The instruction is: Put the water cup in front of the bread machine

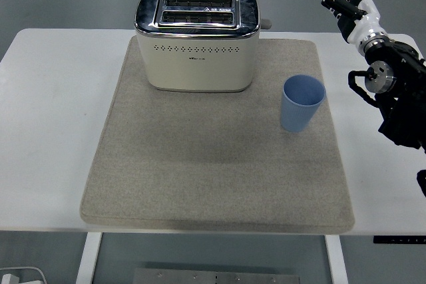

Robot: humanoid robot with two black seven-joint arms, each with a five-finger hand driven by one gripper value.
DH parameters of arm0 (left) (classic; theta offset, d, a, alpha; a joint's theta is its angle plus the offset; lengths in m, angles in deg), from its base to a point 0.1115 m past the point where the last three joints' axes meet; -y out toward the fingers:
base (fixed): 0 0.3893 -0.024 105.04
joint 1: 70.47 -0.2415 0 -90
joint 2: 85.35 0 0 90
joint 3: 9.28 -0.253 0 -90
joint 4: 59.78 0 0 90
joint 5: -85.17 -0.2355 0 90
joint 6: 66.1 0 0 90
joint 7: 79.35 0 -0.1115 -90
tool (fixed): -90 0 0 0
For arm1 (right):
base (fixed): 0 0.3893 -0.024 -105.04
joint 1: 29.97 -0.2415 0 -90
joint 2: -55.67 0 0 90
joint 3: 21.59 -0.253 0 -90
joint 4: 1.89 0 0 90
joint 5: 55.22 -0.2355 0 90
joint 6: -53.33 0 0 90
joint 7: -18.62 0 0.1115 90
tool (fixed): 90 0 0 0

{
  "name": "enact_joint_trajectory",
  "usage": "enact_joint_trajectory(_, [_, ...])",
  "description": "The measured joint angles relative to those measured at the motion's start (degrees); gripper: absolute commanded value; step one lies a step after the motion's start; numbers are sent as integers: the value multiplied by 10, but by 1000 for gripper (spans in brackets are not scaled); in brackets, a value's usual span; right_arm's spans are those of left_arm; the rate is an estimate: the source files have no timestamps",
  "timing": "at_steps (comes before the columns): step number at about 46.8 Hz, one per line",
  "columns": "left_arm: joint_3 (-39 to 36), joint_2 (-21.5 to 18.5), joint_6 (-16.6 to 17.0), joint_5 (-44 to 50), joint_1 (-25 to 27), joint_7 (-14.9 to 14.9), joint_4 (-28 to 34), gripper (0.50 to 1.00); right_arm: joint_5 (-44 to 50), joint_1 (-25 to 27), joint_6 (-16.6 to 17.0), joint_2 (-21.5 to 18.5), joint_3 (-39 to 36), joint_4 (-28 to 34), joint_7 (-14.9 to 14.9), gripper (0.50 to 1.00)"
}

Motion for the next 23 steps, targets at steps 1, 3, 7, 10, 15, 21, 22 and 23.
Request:
enact_joint_trajectory(1, [0,0,0,0,0,0,0,1000,0,0,0,0,0,0,0,913])
enact_joint_trajectory(3, [0,0,0,0,0,0,0,1000,0,0,0,0,0,0,0,913])
enact_joint_trajectory(7, [0,0,0,-1,0,0,1,1000,0,0,1,0,0,0,0,913])
enact_joint_trajectory(10, [0,0,0,-1,0,0,1,1000,0,0,4,0,1,0,1,915])
enact_joint_trajectory(15, [0,0,0,-1,0,0,0,1000,0,1,8,0,1,0,3,915])
enact_joint_trajectory(21, [0,0,0,-1,0,0,-3,1000,-1,3,18,0,3,0,3,913])
enact_joint_trajectory(22, [1,0,0,-1,0,0,-3,1000,-1,4,20,0,3,0,4,913])
enact_joint_trajectory(23, [1,0,0,-1,0,0,-3,1000,-1,4,22,0,3,0,4,913])
